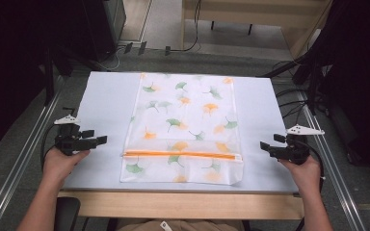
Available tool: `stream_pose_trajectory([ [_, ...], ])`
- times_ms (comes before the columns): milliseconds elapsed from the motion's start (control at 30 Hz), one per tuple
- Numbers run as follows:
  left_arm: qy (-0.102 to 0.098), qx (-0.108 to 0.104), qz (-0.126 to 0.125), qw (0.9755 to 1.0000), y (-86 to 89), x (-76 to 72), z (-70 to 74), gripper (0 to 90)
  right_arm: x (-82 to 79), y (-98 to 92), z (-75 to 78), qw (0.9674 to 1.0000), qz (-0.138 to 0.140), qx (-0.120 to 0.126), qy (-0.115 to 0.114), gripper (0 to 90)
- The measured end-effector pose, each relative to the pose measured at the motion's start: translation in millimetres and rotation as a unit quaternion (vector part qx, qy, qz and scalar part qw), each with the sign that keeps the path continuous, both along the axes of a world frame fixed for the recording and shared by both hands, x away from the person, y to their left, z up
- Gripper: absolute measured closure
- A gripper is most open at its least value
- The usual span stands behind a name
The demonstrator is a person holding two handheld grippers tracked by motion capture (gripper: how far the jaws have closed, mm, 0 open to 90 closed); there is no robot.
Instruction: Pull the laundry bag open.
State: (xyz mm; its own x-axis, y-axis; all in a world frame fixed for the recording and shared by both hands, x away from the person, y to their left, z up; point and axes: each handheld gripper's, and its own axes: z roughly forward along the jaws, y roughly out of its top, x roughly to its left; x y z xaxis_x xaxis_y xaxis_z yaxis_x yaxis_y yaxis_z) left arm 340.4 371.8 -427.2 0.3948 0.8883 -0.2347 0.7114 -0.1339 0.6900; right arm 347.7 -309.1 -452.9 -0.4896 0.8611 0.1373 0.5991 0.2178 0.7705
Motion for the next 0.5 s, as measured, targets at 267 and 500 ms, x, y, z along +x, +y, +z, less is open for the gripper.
stream_pose_trajectory([
  [267,0.012,0.006,0.004,0.9999,-0.9,3.3,-2.8,27.0,-1.5,-1.5,-1.4,0.9998,-0.017,-0.014,0.002,25.4],
  [500,0.008,0.017,0.004,0.9998,-2.6,6.2,-5.4,23.1,-2.0,-5.5,-4.2,0.9992,-0.027,-0.029,0.001,24.5],
])
